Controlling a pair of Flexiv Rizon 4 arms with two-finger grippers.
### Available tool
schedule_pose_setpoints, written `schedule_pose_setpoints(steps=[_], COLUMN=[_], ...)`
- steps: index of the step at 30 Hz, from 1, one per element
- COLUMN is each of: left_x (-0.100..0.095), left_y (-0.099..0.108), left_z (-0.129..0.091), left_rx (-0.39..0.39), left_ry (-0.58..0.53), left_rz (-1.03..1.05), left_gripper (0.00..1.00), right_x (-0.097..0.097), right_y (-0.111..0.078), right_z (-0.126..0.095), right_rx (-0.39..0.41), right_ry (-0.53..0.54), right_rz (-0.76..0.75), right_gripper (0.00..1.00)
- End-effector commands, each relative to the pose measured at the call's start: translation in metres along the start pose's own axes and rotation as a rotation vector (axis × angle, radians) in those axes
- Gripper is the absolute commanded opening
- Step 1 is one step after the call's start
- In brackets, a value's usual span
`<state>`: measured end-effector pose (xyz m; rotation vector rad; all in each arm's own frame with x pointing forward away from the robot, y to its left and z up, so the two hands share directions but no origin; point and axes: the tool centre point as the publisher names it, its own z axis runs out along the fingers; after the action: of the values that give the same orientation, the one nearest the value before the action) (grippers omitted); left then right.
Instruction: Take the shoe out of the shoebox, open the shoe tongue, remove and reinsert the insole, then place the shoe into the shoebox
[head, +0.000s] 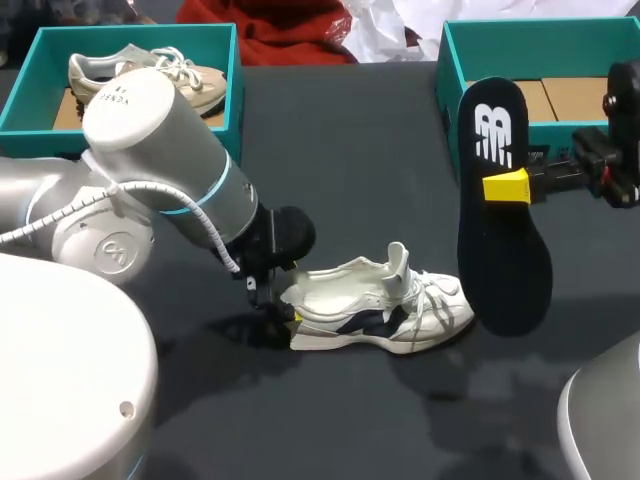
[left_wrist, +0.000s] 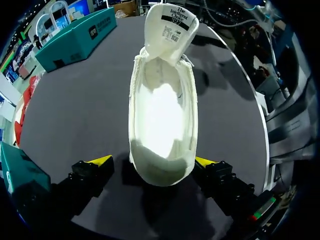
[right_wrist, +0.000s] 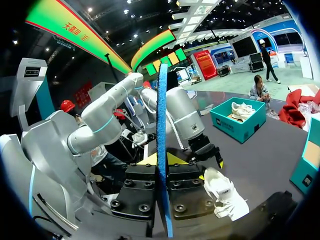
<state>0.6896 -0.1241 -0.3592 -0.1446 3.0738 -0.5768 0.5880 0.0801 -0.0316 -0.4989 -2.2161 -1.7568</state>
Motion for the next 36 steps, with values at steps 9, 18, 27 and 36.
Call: schedule_pose_setpoints(steps=[9, 18, 27, 36], left_x=[0.007, 0.006, 0.001, -0.013], left_y=[-0.013, -0.019, -0.05, -0.082], left_z=[-0.004, -0.002, -0.026, -0.019], left_rx=[-0.175, -0.212, -0.19, -0.22], left_ry=[0.032, 0.042, 0.069, 0.03], left_rz=[0.047, 0.052, 0.117, 0.13], left_gripper=[1.0, 1.0, 1.0, 1.0], right_x=[0.005, 0.005, 0.005, 0.005], right_y=[-0.005, -0.005, -0.005, -0.005], right_z=[-0.001, -0.001, -0.001, -0.001], right_rx=[-0.009, -0.009, -0.009, -0.009], right_ry=[-0.011, -0.011, -0.011, -0.011], right_rz=[0.0, 0.0, 0.0, 0.0], right_gripper=[0.0, 0.0, 0.0, 0.0])
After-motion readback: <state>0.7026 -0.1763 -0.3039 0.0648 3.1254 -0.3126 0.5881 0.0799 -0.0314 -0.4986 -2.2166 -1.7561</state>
